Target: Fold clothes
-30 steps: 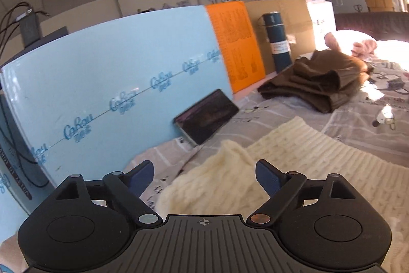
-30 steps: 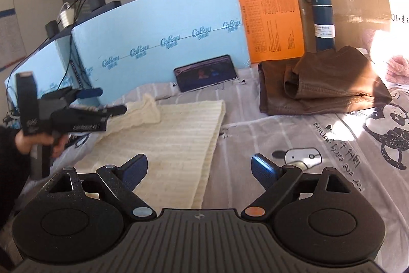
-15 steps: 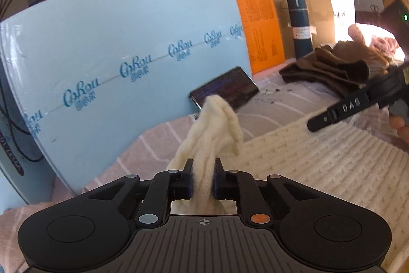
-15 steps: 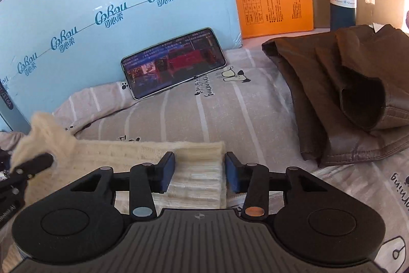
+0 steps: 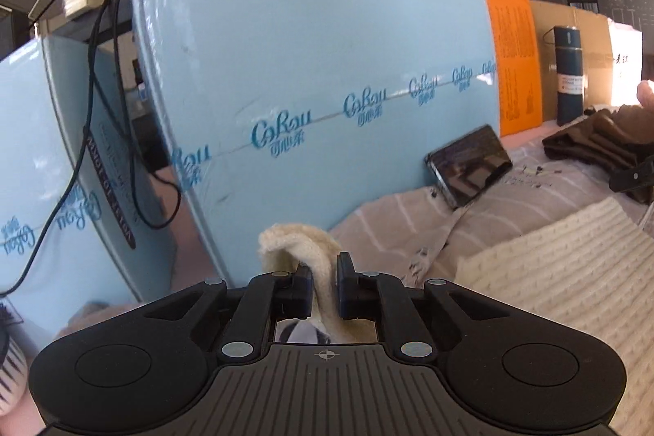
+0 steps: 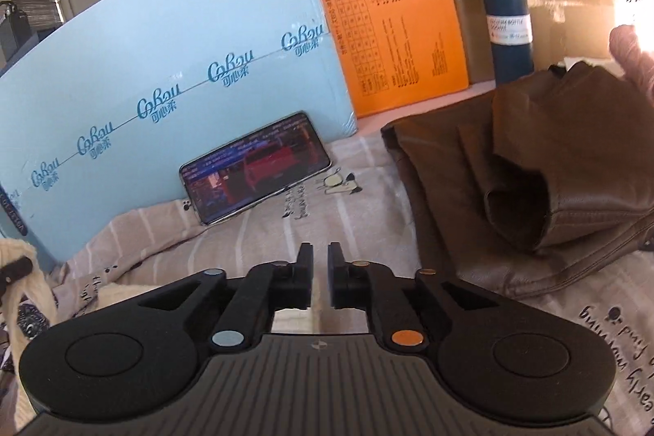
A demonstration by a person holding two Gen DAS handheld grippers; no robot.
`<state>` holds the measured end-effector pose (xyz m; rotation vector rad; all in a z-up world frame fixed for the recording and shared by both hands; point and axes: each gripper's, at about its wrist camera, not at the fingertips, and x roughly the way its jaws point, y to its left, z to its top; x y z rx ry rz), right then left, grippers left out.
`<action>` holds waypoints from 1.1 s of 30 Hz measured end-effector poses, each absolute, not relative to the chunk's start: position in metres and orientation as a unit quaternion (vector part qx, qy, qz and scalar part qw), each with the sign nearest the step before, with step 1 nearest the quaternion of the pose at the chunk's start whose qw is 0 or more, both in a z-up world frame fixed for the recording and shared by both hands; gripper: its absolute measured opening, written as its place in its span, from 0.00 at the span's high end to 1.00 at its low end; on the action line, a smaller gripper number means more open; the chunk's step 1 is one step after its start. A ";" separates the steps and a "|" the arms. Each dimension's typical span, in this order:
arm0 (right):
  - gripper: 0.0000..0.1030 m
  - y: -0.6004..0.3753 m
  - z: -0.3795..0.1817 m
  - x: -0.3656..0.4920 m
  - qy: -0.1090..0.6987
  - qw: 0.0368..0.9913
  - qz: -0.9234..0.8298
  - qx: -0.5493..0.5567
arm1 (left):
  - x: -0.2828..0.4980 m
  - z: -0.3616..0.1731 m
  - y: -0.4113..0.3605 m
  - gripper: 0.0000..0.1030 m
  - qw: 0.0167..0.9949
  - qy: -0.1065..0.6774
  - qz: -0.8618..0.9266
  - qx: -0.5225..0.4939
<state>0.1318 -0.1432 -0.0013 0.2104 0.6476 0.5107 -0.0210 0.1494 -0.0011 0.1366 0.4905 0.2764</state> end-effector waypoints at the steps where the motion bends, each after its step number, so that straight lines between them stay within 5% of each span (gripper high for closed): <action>1: 0.45 -0.142 -0.006 0.134 0.321 0.905 0.255 0.109 | -0.025 -0.009 0.154 0.90 0.954 0.257 0.140 0.062; 3: 0.37 -0.139 -0.014 0.136 0.328 0.899 0.266 0.119 | -0.026 -0.020 0.160 0.89 0.948 0.279 0.147 0.047; 7: 0.38 -0.124 -0.024 0.136 0.334 0.897 0.274 0.090 | -0.023 -0.033 0.161 0.88 0.941 0.298 0.155 0.037; 8: 0.42 -0.120 -0.026 0.135 0.328 0.901 0.273 0.076 | -0.022 -0.035 0.160 0.88 0.941 0.298 0.156 0.039; 9: 0.58 -0.117 -0.027 0.132 0.323 0.903 0.276 0.067 | -0.021 -0.036 0.159 0.88 0.941 0.298 0.158 0.039; 13: 0.80 -0.116 -0.026 0.125 0.308 0.906 0.286 0.052 | -0.024 -0.035 0.159 0.89 0.944 0.286 0.163 0.035; 16: 0.86 -0.126 -0.019 0.125 0.293 0.908 0.289 0.074 | -0.028 -0.024 0.156 0.90 0.952 0.254 0.169 0.035; 22: 0.87 -0.118 -0.003 0.128 0.251 0.932 0.255 0.057 | -0.011 0.010 0.151 0.90 0.964 0.195 0.169 0.063; 27: 0.86 -0.117 -0.015 0.148 0.280 0.929 0.233 0.064 | 0.023 -0.007 0.158 0.83 0.952 0.244 0.160 0.091; 33: 0.73 -0.131 -0.033 0.158 0.304 0.918 0.232 0.107 | 0.014 -0.026 0.194 0.81 0.954 0.279 0.106 0.010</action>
